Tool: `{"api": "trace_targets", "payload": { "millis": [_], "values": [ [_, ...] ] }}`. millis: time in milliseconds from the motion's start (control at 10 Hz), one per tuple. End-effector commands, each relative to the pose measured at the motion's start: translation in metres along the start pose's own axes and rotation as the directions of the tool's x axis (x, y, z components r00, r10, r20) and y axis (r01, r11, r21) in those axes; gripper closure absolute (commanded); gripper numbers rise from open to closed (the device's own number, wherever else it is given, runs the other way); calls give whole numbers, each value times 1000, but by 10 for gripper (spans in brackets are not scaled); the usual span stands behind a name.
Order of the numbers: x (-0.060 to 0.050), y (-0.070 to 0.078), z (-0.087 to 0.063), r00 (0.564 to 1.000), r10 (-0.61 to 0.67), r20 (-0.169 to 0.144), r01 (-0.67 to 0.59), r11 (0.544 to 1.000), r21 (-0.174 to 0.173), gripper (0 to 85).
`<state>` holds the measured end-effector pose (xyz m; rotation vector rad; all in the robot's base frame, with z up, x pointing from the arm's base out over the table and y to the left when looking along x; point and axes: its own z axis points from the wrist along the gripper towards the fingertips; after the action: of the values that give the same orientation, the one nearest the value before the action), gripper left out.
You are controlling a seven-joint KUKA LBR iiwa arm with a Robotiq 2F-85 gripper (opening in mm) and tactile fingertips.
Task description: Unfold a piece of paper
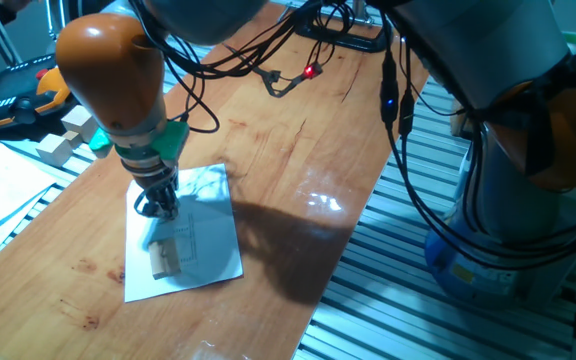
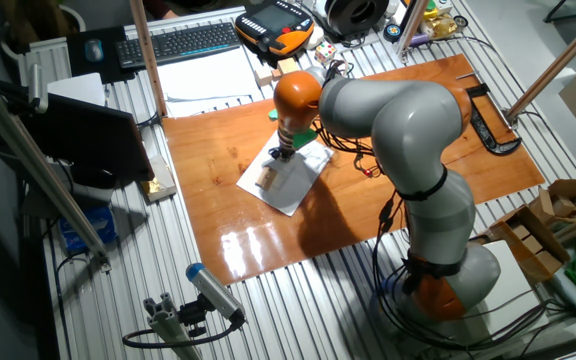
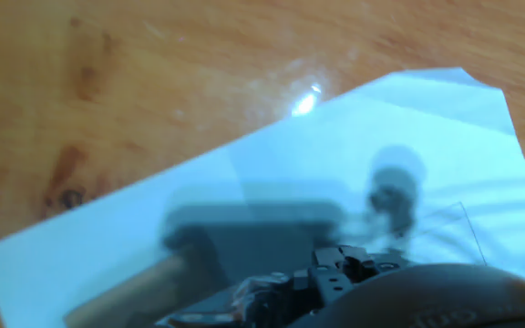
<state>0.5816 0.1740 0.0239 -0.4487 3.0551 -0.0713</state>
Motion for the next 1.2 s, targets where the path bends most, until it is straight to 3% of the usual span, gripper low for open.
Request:
{"api": "trace_targets", "payload": {
  "millis": [0, 400, 800, 1100],
  "values": [
    [0, 1, 1, 1000, 0, 1, 0, 1000, 1, 830],
    [0, -3, -3, 1000, 2, 1, -2, 1000, -9, 830],
    [-12, -5, -32, 999, 22, -30, -22, 1000, -14, 830],
    [-23, 2, -54, 998, 57, -34, -58, 998, -24, 830]
  ]
}}
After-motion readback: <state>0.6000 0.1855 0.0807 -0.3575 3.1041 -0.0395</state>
